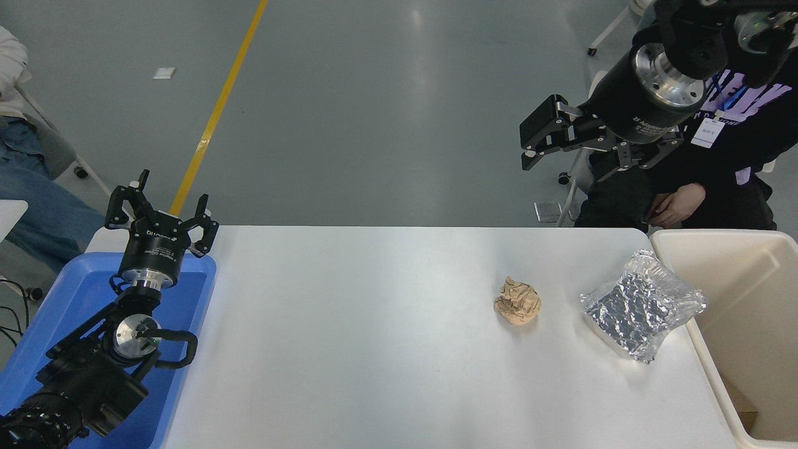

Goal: Pick up foil plate and place in dustbin

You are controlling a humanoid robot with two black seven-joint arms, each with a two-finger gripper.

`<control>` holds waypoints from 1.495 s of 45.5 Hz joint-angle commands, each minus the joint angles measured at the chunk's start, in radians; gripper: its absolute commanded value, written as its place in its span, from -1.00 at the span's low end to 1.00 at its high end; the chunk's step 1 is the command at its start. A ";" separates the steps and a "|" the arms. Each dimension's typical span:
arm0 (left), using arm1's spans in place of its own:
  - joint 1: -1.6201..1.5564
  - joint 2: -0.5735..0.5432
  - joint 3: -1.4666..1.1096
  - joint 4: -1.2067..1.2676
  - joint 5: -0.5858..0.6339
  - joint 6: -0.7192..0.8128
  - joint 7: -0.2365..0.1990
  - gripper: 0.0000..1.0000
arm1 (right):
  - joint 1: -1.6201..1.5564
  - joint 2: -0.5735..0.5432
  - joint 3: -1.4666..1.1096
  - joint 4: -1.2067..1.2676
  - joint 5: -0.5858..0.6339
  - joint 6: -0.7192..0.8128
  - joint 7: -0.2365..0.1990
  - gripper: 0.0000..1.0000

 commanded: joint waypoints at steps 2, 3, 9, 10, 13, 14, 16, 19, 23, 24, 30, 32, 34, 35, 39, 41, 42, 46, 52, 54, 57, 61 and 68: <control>0.000 0.000 0.000 0.000 0.000 0.000 0.000 0.98 | -0.006 -0.010 -0.010 0.000 0.000 0.000 0.000 1.00; 0.000 0.000 0.000 0.000 0.000 0.000 0.000 0.98 | -0.009 -0.010 -0.010 0.000 0.002 0.000 0.000 1.00; 0.000 0.000 0.000 0.000 0.000 0.000 0.000 0.98 | -0.011 -0.010 0.016 0.000 0.032 0.000 0.008 1.00; 0.000 0.000 0.000 0.000 0.000 0.000 0.000 0.98 | -0.011 -0.010 0.006 0.000 0.037 0.000 0.006 1.00; 0.000 0.000 0.000 0.000 0.000 0.000 -0.001 0.98 | -0.009 -0.016 -0.013 0.000 0.037 0.000 0.006 1.00; 0.000 0.000 0.000 0.000 0.000 0.000 0.000 0.98 | -0.011 -0.016 -0.013 0.002 0.037 0.000 0.006 1.00; 0.000 0.000 0.000 0.000 0.000 0.000 0.000 0.98 | -0.009 -0.016 -0.013 0.000 0.037 0.000 0.006 1.00; 0.000 0.000 0.001 0.000 0.000 0.000 0.000 0.98 | -0.011 -0.019 -0.013 0.002 0.037 0.000 0.006 1.00; 0.000 0.000 0.001 0.000 0.000 0.000 -0.001 0.98 | -0.014 -0.033 -0.011 0.002 0.042 0.000 0.006 1.00; 0.000 0.000 0.001 0.000 0.000 0.000 0.000 0.98 | -0.015 -0.039 -0.013 0.002 0.043 0.000 0.006 1.00; 0.000 0.000 0.001 0.000 0.000 0.002 0.000 0.98 | -0.070 -0.066 -0.005 0.000 0.046 0.000 0.006 1.00; 0.000 0.000 0.001 0.002 0.000 0.002 0.000 0.98 | -0.101 -0.079 -0.010 -0.005 0.045 0.000 0.006 1.00; 0.000 0.000 0.001 0.002 0.000 0.002 0.000 0.98 | -0.135 -0.086 -0.019 -0.017 0.039 0.000 0.006 1.00; 0.000 0.000 0.001 0.002 0.000 0.002 -0.001 0.98 | -0.150 -0.083 -0.023 -0.026 0.031 0.000 0.005 1.00; 0.000 0.000 0.001 0.002 0.000 0.002 -0.001 0.98 | -0.216 -0.080 -0.078 -0.052 0.019 0.000 0.003 1.00; 0.000 0.000 0.001 0.002 0.000 0.002 -0.001 0.98 | -0.239 -0.085 -0.115 -0.057 0.017 -0.053 0.003 1.00; 0.000 0.000 0.001 0.003 0.000 0.002 0.000 0.98 | -0.250 -0.085 -0.132 -0.057 0.017 -0.098 0.003 1.00; 0.000 -0.002 0.000 0.012 0.000 0.000 -0.001 0.98 | -0.297 -0.111 -0.163 -0.057 0.015 -0.267 0.002 1.00; 0.000 -0.002 0.000 0.012 0.000 0.000 0.000 0.98 | -0.438 -0.188 -0.148 -0.093 0.014 -0.466 0.002 1.00; 0.000 -0.002 0.000 0.012 0.000 0.000 0.000 0.98 | -0.494 -0.191 -0.146 -0.118 0.014 -0.509 0.002 1.00; 0.000 -0.002 0.000 0.012 0.000 0.000 -0.001 0.98 | -0.570 -0.189 -0.140 -0.162 0.009 -0.526 0.000 1.00; 0.000 -0.002 0.000 0.012 0.000 0.000 0.000 0.98 | -0.672 -0.185 -0.117 -0.224 -0.027 -0.526 -0.002 1.00; -0.002 -0.002 0.000 0.012 0.000 0.000 0.000 0.98 | -0.788 -0.186 -0.039 -0.284 -0.074 -0.529 -0.003 1.00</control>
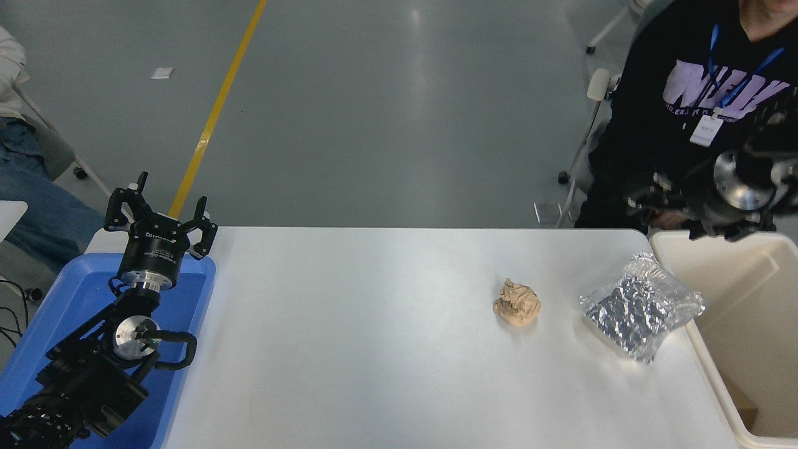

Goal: Pick up foil plate and place in dustbin

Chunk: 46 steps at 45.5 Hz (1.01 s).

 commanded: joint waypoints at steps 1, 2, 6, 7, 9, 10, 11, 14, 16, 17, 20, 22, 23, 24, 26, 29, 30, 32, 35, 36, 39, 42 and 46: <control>-0.002 0.000 0.000 0.001 0.000 0.000 0.000 0.98 | -0.211 -0.015 0.073 -0.103 -0.050 -0.072 -0.003 1.00; -0.002 0.000 0.000 0.001 0.000 0.000 0.000 0.98 | -0.223 -0.016 0.076 -0.112 -0.042 -0.073 -0.005 1.00; -0.002 0.000 0.000 0.001 -0.001 0.000 0.000 0.98 | -0.323 -0.013 0.101 -0.215 -0.027 -0.076 -0.021 1.00; -0.002 0.000 0.000 0.001 0.000 0.000 0.000 0.98 | -0.347 -0.012 0.109 -0.241 -0.016 -0.076 -0.031 1.00; -0.002 0.000 0.000 0.001 0.000 0.000 0.000 0.98 | -0.392 -0.012 0.127 -0.287 0.010 -0.076 -0.052 1.00; -0.002 0.000 0.000 0.001 0.000 0.000 0.000 0.98 | -0.410 -0.012 0.139 -0.307 0.024 -0.076 -0.061 1.00; -0.002 0.000 0.000 0.001 0.000 0.000 0.000 0.98 | -0.426 -0.012 0.150 -0.322 0.035 -0.076 -0.069 1.00; -0.002 0.000 0.000 0.001 0.000 0.000 0.000 0.98 | -0.453 -0.012 0.175 -0.351 0.051 -0.081 -0.086 1.00; -0.002 0.000 0.000 0.001 0.000 0.000 0.000 0.98 | -0.463 -0.013 0.185 -0.365 0.053 -0.081 -0.091 1.00; -0.002 0.000 0.000 0.001 0.000 0.000 0.000 0.98 | -0.466 -0.013 0.190 -0.368 0.053 -0.081 -0.091 1.00; -0.002 0.000 0.000 0.001 0.000 0.000 0.000 0.98 | -0.480 -0.012 0.199 -0.376 0.053 -0.081 -0.092 1.00; -0.002 0.000 0.000 0.001 -0.002 0.000 -0.001 0.98 | -0.493 -0.010 0.201 -0.377 0.052 -0.083 -0.092 1.00; -0.002 -0.002 0.000 0.002 0.000 0.000 0.000 0.98 | -0.501 -0.009 0.202 -0.382 0.053 -0.083 -0.092 1.00; -0.002 -0.002 0.000 0.001 0.000 0.000 0.000 0.98 | -0.509 -0.007 0.202 -0.387 0.053 -0.083 -0.092 1.00; -0.002 -0.002 0.000 0.001 0.000 0.000 -0.001 0.98 | -0.521 0.002 0.210 -0.394 0.056 -0.083 -0.092 1.00; -0.003 -0.002 0.000 0.001 0.000 0.000 0.000 0.98 | -0.544 0.011 0.237 -0.397 0.062 -0.084 -0.092 1.00; -0.002 -0.002 0.000 0.001 0.000 0.000 0.000 0.98 | -0.552 0.011 0.248 -0.397 0.062 -0.084 -0.092 1.00; -0.002 -0.002 0.000 0.001 0.000 0.000 0.000 0.98 | -0.562 0.013 0.274 -0.402 0.062 -0.087 -0.092 1.00; -0.002 -0.002 0.000 0.001 0.000 0.000 0.000 0.98 | -0.573 0.013 0.313 -0.405 0.070 -0.099 -0.092 1.00; -0.002 -0.002 0.000 0.002 0.000 0.000 0.000 0.98 | -0.582 0.013 0.322 -0.405 0.070 -0.105 -0.092 1.00; -0.003 -0.002 0.000 0.001 0.000 0.000 0.000 0.98 | -0.614 0.020 0.336 -0.425 0.070 -0.130 -0.095 1.00; -0.002 -0.002 0.000 0.001 0.000 0.000 0.000 0.98 | -0.650 0.045 0.337 -0.462 0.070 -0.141 -0.106 0.97; -0.003 -0.002 0.000 0.002 0.000 0.000 -0.001 0.98 | -0.703 0.069 0.337 -0.528 0.070 -0.145 -0.124 0.96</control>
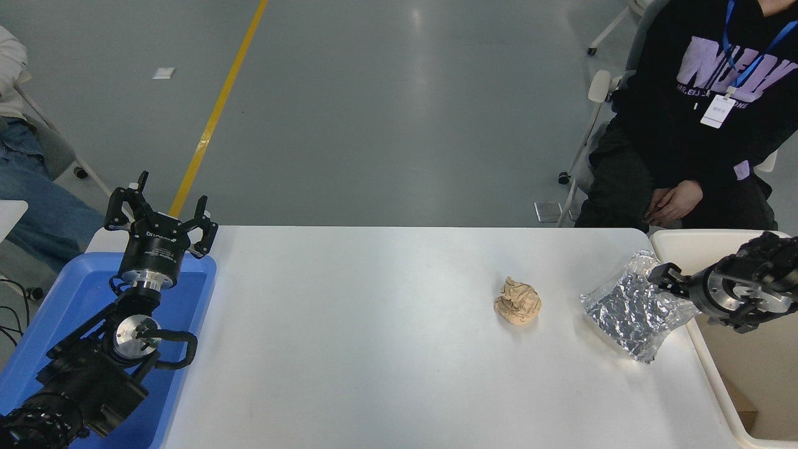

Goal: Pick up foil plate and place in dustbin

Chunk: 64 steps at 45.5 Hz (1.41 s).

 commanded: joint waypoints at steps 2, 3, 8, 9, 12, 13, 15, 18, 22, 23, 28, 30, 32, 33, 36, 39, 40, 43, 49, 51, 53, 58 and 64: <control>0.000 0.000 0.000 0.001 0.000 0.000 0.000 0.98 | -0.137 0.055 0.042 -0.135 0.006 -0.031 -0.031 0.96; -0.001 0.000 0.000 -0.001 0.000 0.000 0.000 0.98 | -0.143 0.058 0.042 -0.144 0.006 -0.031 -0.031 0.96; 0.000 0.000 0.000 0.001 -0.001 0.000 0.000 0.98 | -0.157 0.061 0.046 -0.158 0.006 -0.036 -0.031 0.96; 0.000 0.000 0.000 -0.001 0.000 0.000 0.000 0.98 | -0.157 0.063 0.051 -0.158 0.007 -0.039 -0.031 0.95; 0.000 0.000 0.000 -0.001 -0.001 0.000 0.000 0.98 | -0.168 0.063 0.071 -0.158 0.007 -0.054 -0.031 0.84; -0.001 0.000 0.000 -0.001 0.000 0.000 -0.001 0.98 | -0.172 0.063 0.078 -0.158 0.007 -0.059 -0.031 0.80; -0.001 0.000 0.000 -0.001 0.000 0.000 -0.001 0.98 | -0.182 0.063 0.098 -0.160 0.009 -0.068 -0.031 0.80; -0.001 0.000 0.000 -0.001 0.000 0.000 0.000 0.98 | -0.194 0.066 0.130 -0.160 0.009 -0.079 -0.031 0.80; -0.001 0.000 0.000 -0.001 0.000 0.000 0.000 0.98 | -0.208 0.075 0.167 -0.161 0.009 -0.086 -0.031 0.80; 0.000 0.000 0.000 0.001 -0.001 0.000 0.000 0.98 | -0.209 0.075 0.173 -0.163 0.009 -0.089 -0.031 0.80; 0.000 0.000 0.000 0.001 0.000 0.000 -0.001 0.98 | -0.219 0.078 0.209 -0.180 0.010 -0.097 -0.032 0.67; -0.001 0.000 0.000 0.001 0.000 0.000 0.000 0.98 | -0.223 0.078 0.218 -0.183 0.010 -0.099 -0.032 0.63; 0.000 0.000 0.000 0.001 0.000 0.000 0.000 0.98 | -0.225 0.080 0.226 -0.186 0.012 -0.099 -0.035 0.39; 0.000 0.000 0.000 0.001 0.000 0.000 0.000 0.98 | -0.225 0.080 0.229 -0.186 0.012 -0.099 -0.038 0.30; -0.001 0.000 0.000 -0.001 0.000 0.000 0.000 0.98 | -0.226 0.080 0.232 -0.186 0.012 -0.099 -0.058 0.11; -0.001 0.000 0.000 -0.001 0.000 0.000 0.000 0.98 | -0.228 0.078 0.232 -0.186 0.013 -0.099 -0.075 -0.17; 0.000 0.000 0.000 0.001 0.000 0.000 0.000 0.98 | -0.228 0.078 0.232 -0.186 0.013 -0.099 -0.080 -0.21; -0.001 0.000 0.000 0.001 0.000 0.000 0.000 0.98 | -0.228 0.078 0.233 -0.184 0.013 -0.099 -0.086 -0.34; 0.000 0.000 0.000 0.001 0.000 0.000 0.000 0.98 | -0.229 0.078 0.232 -0.183 0.041 -0.099 -0.091 -0.67; 0.000 0.000 0.000 -0.001 -0.001 0.000 0.000 0.98 | -0.228 0.078 0.232 -0.181 0.049 -0.099 -0.095 -0.90; 0.000 0.000 0.000 0.001 0.000 0.000 0.000 0.98 | -0.228 0.075 0.232 -0.181 0.053 -0.097 -0.104 -1.00; 0.000 0.000 0.000 0.001 -0.001 0.000 0.000 0.98 | -0.226 0.072 0.232 -0.173 0.072 -0.097 -0.107 -1.00; -0.001 0.000 0.000 0.001 0.000 0.000 0.000 0.98 | -0.219 0.070 0.232 -0.170 0.112 -0.089 -0.107 -1.00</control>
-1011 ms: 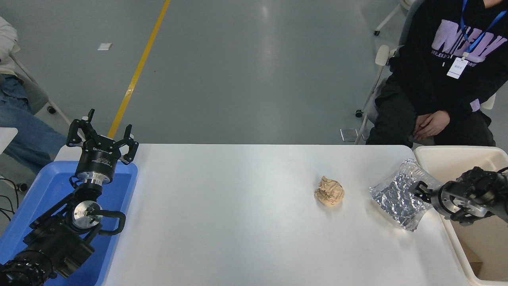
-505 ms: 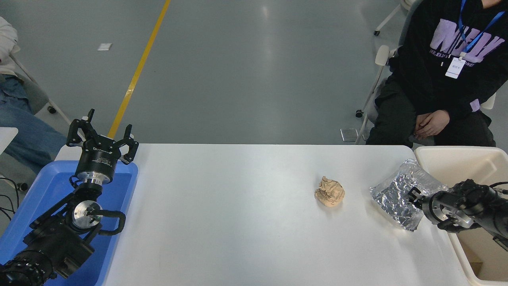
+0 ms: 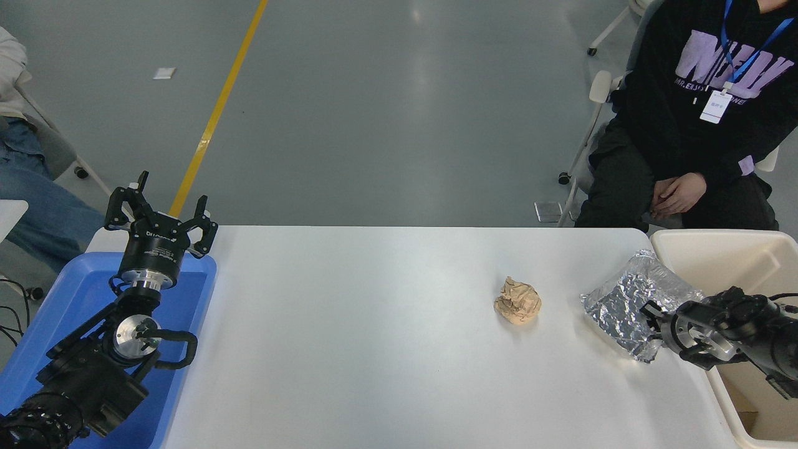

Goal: Pick up foil plate and place in dustbin

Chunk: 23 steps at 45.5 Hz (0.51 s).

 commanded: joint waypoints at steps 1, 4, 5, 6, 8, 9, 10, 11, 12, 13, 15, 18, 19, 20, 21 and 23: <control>-0.001 0.000 0.000 -0.001 -0.002 0.000 0.000 0.98 | 0.010 -0.005 0.002 0.008 0.052 0.009 -0.009 -1.00; 0.001 0.000 0.000 -0.001 0.000 0.000 0.000 0.98 | 0.018 -0.008 0.002 0.010 0.053 0.010 -0.010 -1.00; 0.001 0.000 0.000 -0.001 0.000 0.000 0.000 0.98 | 0.023 -0.013 0.002 0.013 0.053 0.010 -0.009 -1.00; -0.001 0.000 0.000 0.000 0.000 0.000 0.000 0.98 | 0.029 -0.019 0.002 0.017 0.053 0.012 -0.010 -1.00; 0.001 0.000 0.000 0.000 0.000 0.000 0.000 0.98 | 0.045 -0.040 0.002 0.040 0.051 0.015 -0.010 -1.00; 0.001 0.000 0.000 -0.001 -0.002 0.000 0.000 0.98 | 0.058 -0.055 0.001 0.055 0.046 0.015 -0.009 -1.00; -0.001 0.000 0.000 0.000 0.000 0.000 0.000 0.98 | 0.072 -0.072 -0.001 0.074 0.043 0.015 -0.009 -1.00; -0.001 0.000 0.000 0.000 0.000 0.000 0.000 0.98 | 0.088 -0.089 -0.002 0.095 0.039 0.016 -0.009 -1.00; -0.001 0.000 0.000 -0.001 0.000 0.000 0.000 0.98 | 0.105 -0.106 -0.005 0.120 0.036 0.018 -0.009 -1.00; 0.001 0.000 0.000 -0.001 0.000 0.000 0.000 0.98 | 0.125 -0.120 -0.011 0.144 0.034 0.018 -0.009 -1.00; -0.001 0.000 0.000 0.000 -0.002 0.000 0.000 0.98 | 0.170 -0.147 -0.021 0.192 0.033 0.019 -0.009 -1.00; -0.001 0.000 0.000 -0.001 0.000 0.000 0.000 0.98 | 0.233 -0.183 -0.050 0.256 0.020 0.021 -0.009 -1.00; -0.001 0.000 0.000 -0.001 0.000 0.000 0.000 0.98 | 0.252 -0.190 -0.067 0.279 0.011 0.021 -0.009 -1.00; 0.001 0.000 0.000 0.000 0.000 0.000 0.000 0.98 | 0.277 -0.195 -0.088 0.302 0.000 0.021 -0.009 -1.00; -0.001 0.000 0.000 0.000 0.000 0.000 0.000 0.98 | 0.300 -0.201 -0.108 0.324 -0.009 0.021 -0.009 -1.00; -0.001 0.000 0.000 -0.001 0.000 0.000 0.000 0.98 | 0.346 -0.220 -0.148 0.365 -0.021 0.019 -0.009 -1.00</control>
